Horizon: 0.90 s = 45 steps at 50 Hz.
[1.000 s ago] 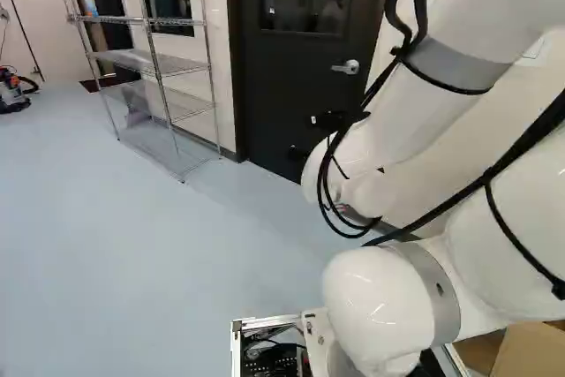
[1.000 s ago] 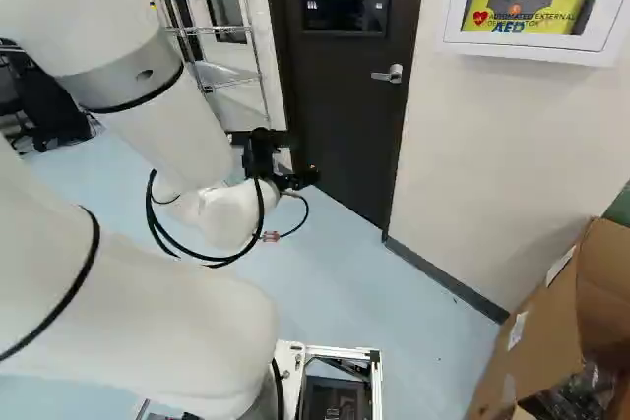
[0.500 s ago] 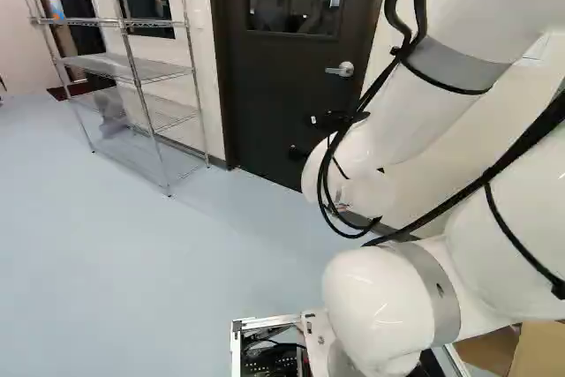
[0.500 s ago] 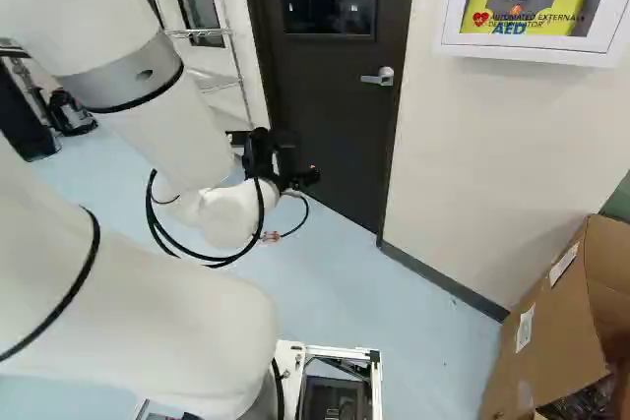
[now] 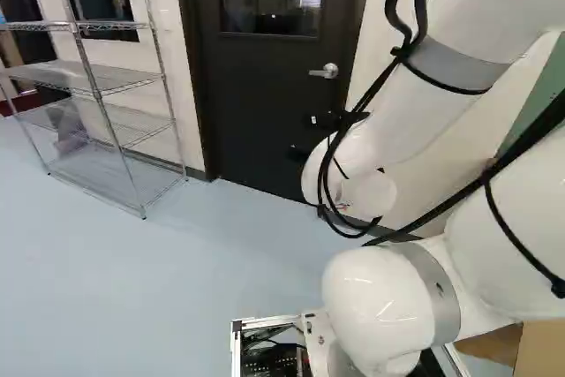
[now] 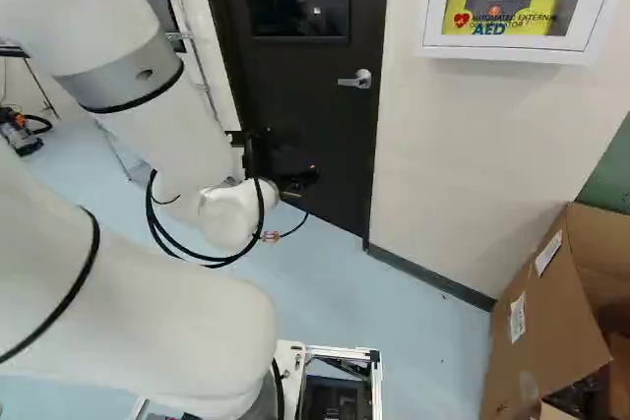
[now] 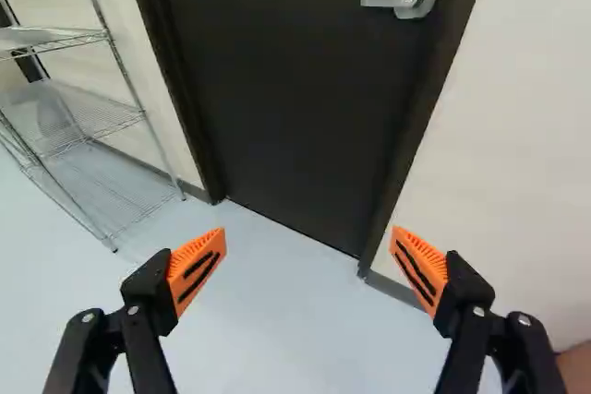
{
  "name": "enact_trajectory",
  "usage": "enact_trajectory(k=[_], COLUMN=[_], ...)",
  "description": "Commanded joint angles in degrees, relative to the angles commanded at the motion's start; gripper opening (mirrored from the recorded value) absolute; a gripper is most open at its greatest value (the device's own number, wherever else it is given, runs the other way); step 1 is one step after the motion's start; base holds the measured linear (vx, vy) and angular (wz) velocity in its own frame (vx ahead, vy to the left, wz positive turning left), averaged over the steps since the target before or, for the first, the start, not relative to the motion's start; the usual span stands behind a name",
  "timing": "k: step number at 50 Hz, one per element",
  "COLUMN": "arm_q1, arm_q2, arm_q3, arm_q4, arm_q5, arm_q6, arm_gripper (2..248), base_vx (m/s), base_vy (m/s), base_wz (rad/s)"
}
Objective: Open the door and move inside
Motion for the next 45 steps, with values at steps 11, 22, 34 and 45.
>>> enact_trajectory(k=[11, 22, 34, 45], arm_q1=[0.00, 0.00, 0.00, 0.00], arm_q2=[0.00, 0.00, 0.00, 0.00], arm_q3=[0.00, 0.00, 0.00, 0.00], arm_q4=[0.00, 0.00, 0.00, 0.00], arm_q5=[0.00, 0.00, 0.00, 0.00], arm_q6=[0.00, 0.00, 0.00, 0.00], arm_gripper=[247, 247, 247, 247], base_vx=[0.129, 0.136, 0.140, 0.145], base_vy=[0.082, 0.087, 0.092, 0.094], base_wz=[-0.236, -0.200, -0.197, -0.199])
